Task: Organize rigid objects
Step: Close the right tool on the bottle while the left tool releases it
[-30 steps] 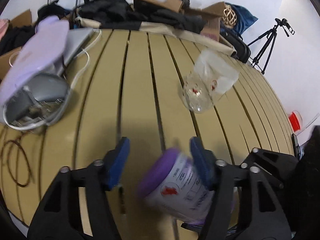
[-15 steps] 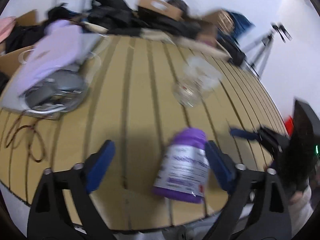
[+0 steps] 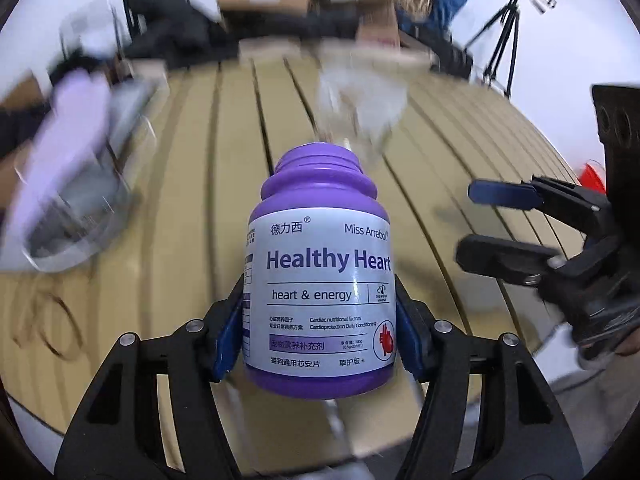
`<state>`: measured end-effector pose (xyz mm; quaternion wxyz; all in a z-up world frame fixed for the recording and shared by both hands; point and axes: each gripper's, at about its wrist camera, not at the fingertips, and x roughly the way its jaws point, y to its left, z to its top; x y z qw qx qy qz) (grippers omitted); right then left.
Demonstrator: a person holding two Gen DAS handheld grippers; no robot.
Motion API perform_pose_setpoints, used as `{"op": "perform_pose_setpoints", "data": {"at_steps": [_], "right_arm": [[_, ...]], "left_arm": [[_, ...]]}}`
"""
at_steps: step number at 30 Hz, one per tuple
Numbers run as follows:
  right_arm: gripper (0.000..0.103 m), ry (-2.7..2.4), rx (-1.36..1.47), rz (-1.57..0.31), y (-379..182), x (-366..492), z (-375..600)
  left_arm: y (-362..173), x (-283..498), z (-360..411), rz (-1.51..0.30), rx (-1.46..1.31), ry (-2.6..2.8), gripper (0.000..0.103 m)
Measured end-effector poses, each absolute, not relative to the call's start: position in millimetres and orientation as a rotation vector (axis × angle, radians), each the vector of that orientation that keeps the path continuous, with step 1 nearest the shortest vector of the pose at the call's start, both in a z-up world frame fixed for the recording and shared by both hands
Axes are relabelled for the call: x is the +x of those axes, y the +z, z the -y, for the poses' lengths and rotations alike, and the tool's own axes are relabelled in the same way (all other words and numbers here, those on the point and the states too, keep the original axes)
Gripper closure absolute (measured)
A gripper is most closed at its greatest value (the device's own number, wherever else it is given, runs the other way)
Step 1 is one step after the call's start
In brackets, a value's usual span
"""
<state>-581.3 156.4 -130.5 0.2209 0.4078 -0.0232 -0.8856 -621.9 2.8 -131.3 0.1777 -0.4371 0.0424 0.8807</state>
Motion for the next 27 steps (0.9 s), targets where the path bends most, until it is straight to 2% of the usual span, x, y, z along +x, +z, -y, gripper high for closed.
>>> {"op": "perform_pose_setpoints", "data": {"at_steps": [6, 9, 19, 20, 21, 23, 24, 26, 27], "right_arm": [[0.022, -2.233, 0.970, 0.402, -86, -622, -157], [0.022, -2.076, 0.981, 0.561, -75, -655, -147], [0.022, -1.902, 0.998, 0.565, -67, -707, -94], [0.033, -1.888, 1.003, 0.570, -69, -710, -91], [0.035, -1.865, 0.996, 0.572, -70, -711, -89], [0.035, -1.916, 0.984, 0.490, -66, -710, -85], [0.035, -1.982, 0.971, 0.392, -62, -707, -80], [0.035, -2.143, 0.921, 0.067, -54, -694, -61], [0.035, -2.206, 0.856, -0.150, -52, -684, -47]], "left_arm": [[-94, -634, 28, -0.011, -0.938, 2.666, 0.043], [-78, -642, 33, -0.043, -0.748, 2.715, 0.044], [-73, -649, 42, -0.082, -0.559, 2.665, 0.044], [-75, -650, 41, -0.088, -0.564, 2.666, 0.043], [-78, -653, 43, -0.085, -0.577, 2.656, 0.043], [-82, -657, 42, -0.085, -0.623, 2.617, 0.021], [-84, -660, 42, -0.081, -0.632, 2.611, 0.006], [-85, -663, 44, -0.064, -0.591, 2.597, 0.009], [-87, -665, 42, -0.093, -0.567, 2.595, 0.020]]}}
